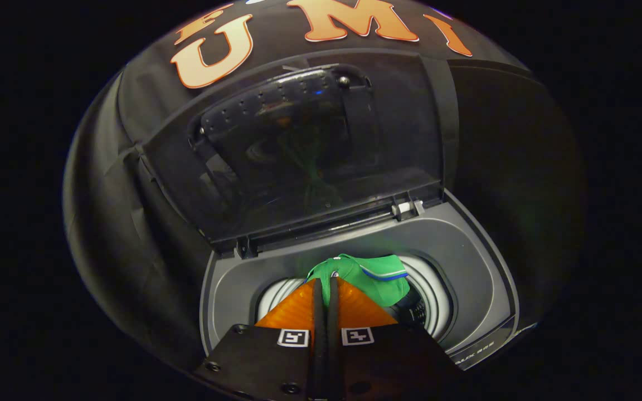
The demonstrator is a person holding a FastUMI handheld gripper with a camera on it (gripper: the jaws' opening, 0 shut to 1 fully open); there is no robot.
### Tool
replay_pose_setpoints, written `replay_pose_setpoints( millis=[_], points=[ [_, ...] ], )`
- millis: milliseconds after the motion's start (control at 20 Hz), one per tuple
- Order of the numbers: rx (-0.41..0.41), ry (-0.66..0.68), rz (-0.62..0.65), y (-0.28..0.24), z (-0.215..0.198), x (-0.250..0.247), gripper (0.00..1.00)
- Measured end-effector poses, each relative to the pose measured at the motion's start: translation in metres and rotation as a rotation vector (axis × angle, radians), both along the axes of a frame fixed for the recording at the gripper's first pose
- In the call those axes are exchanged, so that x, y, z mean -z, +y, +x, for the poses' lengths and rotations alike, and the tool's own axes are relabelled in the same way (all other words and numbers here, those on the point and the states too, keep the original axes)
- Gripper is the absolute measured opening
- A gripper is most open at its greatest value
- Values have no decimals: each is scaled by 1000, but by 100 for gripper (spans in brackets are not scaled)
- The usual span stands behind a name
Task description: Put the clothes into the washing machine and then close the washing machine lid.
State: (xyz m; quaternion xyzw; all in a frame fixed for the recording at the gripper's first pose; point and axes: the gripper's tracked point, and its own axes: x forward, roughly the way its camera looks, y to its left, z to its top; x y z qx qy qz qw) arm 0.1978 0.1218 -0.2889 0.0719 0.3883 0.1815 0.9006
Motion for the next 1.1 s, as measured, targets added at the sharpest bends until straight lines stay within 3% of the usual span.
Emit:
replay_pose_setpoints(
  millis=[200,650,750,1100],
  points=[
    [-97,105,-133,-16,-20,28,8],
    [-30,149,-115,-18,-22,31,9],
    [-30,125,-124,-21,-19,27,15],
    [-26,126,-146,-28,-21,19,99]
  ],
)
